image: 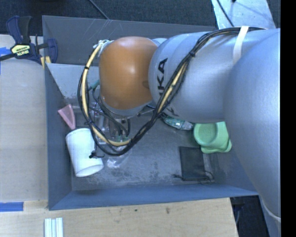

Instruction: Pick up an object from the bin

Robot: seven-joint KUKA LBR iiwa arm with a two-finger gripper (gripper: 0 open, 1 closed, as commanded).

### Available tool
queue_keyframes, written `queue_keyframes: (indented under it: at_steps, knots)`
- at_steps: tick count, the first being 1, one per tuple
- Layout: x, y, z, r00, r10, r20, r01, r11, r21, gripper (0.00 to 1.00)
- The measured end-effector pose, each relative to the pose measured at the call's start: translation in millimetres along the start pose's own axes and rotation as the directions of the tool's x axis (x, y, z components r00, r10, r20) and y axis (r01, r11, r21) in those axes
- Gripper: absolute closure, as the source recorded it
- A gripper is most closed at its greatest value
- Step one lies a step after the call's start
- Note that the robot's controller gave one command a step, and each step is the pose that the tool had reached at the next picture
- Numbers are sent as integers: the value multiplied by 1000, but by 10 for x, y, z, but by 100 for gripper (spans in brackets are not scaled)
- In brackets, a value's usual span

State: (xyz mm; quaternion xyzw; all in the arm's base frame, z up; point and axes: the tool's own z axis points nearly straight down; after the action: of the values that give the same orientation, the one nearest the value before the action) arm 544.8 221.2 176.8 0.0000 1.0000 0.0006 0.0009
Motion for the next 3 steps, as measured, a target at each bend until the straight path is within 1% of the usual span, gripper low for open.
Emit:
queue_keyframes:
  at_steps: [1,2,3]
  knots:
    - [0,-2,2,1000,-2,0,2,1000,0,0]
    - [1,-66,-241,996,-87,-2,87,996,1,0]
    - [234,-274,167,946,-325,8,325,946,0,0]
